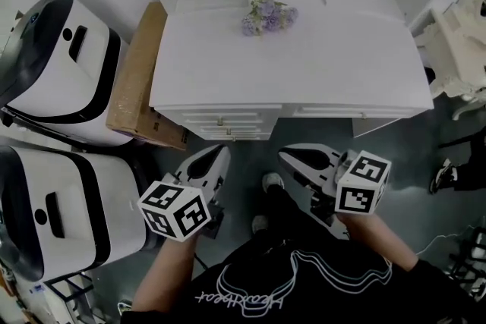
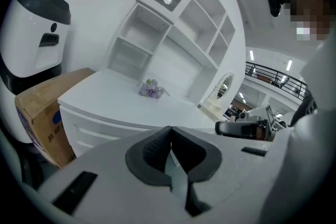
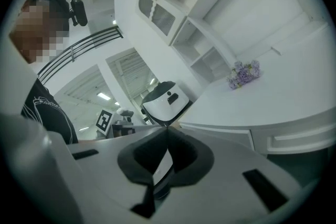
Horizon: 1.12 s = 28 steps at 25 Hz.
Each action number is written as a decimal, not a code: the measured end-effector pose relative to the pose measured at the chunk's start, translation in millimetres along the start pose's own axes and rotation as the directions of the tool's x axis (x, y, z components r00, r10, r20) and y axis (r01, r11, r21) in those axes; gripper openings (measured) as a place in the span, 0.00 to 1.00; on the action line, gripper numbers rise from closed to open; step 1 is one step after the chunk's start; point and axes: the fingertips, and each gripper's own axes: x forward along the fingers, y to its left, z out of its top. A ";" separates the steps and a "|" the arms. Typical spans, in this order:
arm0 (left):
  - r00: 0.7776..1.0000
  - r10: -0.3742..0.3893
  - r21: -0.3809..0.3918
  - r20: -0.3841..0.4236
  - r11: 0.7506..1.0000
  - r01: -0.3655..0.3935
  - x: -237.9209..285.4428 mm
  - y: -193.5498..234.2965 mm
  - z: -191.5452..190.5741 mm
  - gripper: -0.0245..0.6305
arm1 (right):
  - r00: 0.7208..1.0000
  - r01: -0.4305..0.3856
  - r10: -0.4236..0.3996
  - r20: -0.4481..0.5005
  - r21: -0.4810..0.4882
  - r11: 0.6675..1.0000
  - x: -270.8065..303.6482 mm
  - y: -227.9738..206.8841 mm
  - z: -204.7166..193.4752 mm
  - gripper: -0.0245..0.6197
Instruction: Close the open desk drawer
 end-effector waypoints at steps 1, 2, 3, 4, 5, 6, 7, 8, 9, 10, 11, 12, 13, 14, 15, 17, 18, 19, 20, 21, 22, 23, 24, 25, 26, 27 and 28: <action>1.000 -0.014 0.009 0.013 1.000 0.014 -8.6 -9.0 3.4 0.04 | 1.000 -0.006 0.006 0.005 -0.012 1.000 -0.9 7.4 0.2 0.05; 0.999 -0.029 0.017 0.027 0.999 0.028 -16.9 -17.5 7.0 0.04 | 1.000 -0.010 0.011 0.008 -0.026 1.000 -1.7 14.5 0.9 0.05; 0.998 -0.043 0.024 0.042 0.999 0.042 -25.4 -25.9 10.3 0.04 | 1.000 -0.013 0.014 0.011 -0.042 0.999 -2.9 21.8 1.7 0.05; 0.997 -0.056 0.032 0.056 0.998 0.055 -34.0 -34.0 13.0 0.04 | 1.000 -0.015 0.016 0.015 -0.060 0.998 -4.4 29.6 2.7 0.05; 0.995 -0.069 0.039 0.069 0.997 0.066 -42.7 -41.7 14.9 0.04 | 1.000 -0.016 0.018 0.022 -0.079 0.997 -6.3 37.8 3.9 0.05; 0.993 -0.081 0.045 0.081 0.996 0.078 -51.2 -48.9 16.1 0.04 | 0.999 -0.018 0.022 0.032 -0.097 0.995 -8.6 46.5 5.3 0.05; 0.991 -0.093 0.046 0.092 0.995 0.089 -59.2 -55.4 16.8 0.04 | 0.998 -0.025 0.031 0.046 -0.110 0.994 -11.4 55.7 7.2 0.05; 0.989 -0.105 0.042 0.103 0.994 0.101 -66.8 -61.2 17.2 0.04 | 0.997 -0.040 0.048 0.065 -0.113 0.993 -14.6 65.6 9.6 0.05; 0.987 -0.115 0.038 0.114 0.993 0.111 -73.8 -66.3 17.8 0.04 | 0.994 -0.062 0.072 0.087 -0.109 0.992 -18.0 75.8 12.4 0.05; 0.985 -0.123 0.037 0.125 0.992 0.119 -80.5 -70.9 18.7 0.04 | 0.990 -0.084 0.096 0.106 -0.105 0.991 -21.3 85.8 15.0 0.05; 0.982 -0.129 0.044 0.135 0.991 0.124 -86.6 -75.3 20.1 0.04 | 0.987 -0.098 0.111 0.118 -0.112 0.989 -23.9 94.7 16.9 0.05; 0.981 -0.132 0.057 0.143 0.990 0.125 -92.3 -79.5 21.7 0.04 | 0.986 -0.100 0.116 0.121 -0.131 0.986 -25.7 101.8 17.6 0.05; 0.979 -0.135 0.070 0.150 0.990 0.126 -97.4 -83.5 23.2 0.04 | 0.986 -0.093 0.112 0.119 -0.155 0.983 -27.0 107.4 17.4 0.05; 0.978 -0.139 0.082 0.156 0.988 0.127 -101.9 -87.5 24.3 0.04 | 0.987 -0.085 0.106 0.118 -0.176 0.981 -28.2 111.6 16.8 0.05; 0.977 -0.143 0.092 0.161 0.987 0.129 -105.7 -91.4 25.3 0.04 | 0.987 -0.079 0.103 0.120 -0.186 0.979 -29.6 114.8 16.6 0.05; 0.974 -0.150 0.109 0.172 0.985 0.132 -111.5 -98.1 27.0 0.04 | 0.987 -0.074 0.100 0.128 -0.191 0.979 -32.6 118.7 17.5 0.05; 0.973 -0.151 0.117 0.176 0.984 0.132 -113.7 -100.5 27.7 0.04 | 0.987 -0.070 0.097 0.131 -0.196 0.978 -33.6 119.9 18.2 0.05; 0.972 -0.151 0.124 0.177 0.984 0.130 -115.5 -102.2 28.0 0.04 | 0.987 -0.064 0.092 0.133 -0.202 0.977 -34.4 120.7 18.5 0.05; 0.972 -0.151 0.131 0.178 0.983 0.129 -117.0 -103.4 27.9 0.04 | 0.987 -0.059 0.088 0.134 -0.206 0.977 -35.0 121.3 18.4 0.05; 0.972 -0.152 0.134 0.179 0.983 0.129 -118.2 -104.3 27.7 0.04 | 0.987 -0.055 0.085 0.136 -0.208 0.977 -35.6 121.6 17.8 0.05; 0.972 -0.153 0.135 0.180 0.982 0.129 -119.1 -105.0 27.3 0.04 | 0.987 -0.053 0.082 0.136 -0.207 0.977 -35.9 121.8 17.0 0.05; 0.971 -0.154 0.135 0.181 0.982 0.130 -119.8 -105.6 26.7 0.04 | 0.988 -0.050 0.080 0.135 -0.208 0.977 -35.8 121.9 16.0 0.05; 0.971 -0.154 0.136 0.181 0.982 0.130 -120.5 -105.8 26.1 0.04 | 0.988 -0.047 0.077 0.133 -0.211 0.976 -35.3 122.1 15.0 0.05; 0.972 -0.152 0.138 0.180 0.982 0.128 -120.9 -105.8 25.5 0.04 | 0.989 -0.043 0.073 0.130 -0.217 0.975 -34.6 122.4 14.1 0.05; 0.973 -0.149 0.142 0.178 0.982 0.125 -121.2 -105.7 25.0 0.04 | 0.990 -0.038 0.067 0.125 -0.225 0.974 -33.9 122.7 13.3 0.05; 0.974 -0.146 0.146 0.175 0.982 0.121 -121.3 -105.7 24.4 0.04 | 0.991 -0.032 0.062 0.121 -0.234 0.972 -33.6 122.8 12.6 0.05; 0.975 -0.143 0.150 0.171 0.982 0.118 -121.1 -105.7 23.8 0.04 | 0.991 -0.026 0.056 0.118 -0.239 0.971 -33.5 122.5 12.0 0.05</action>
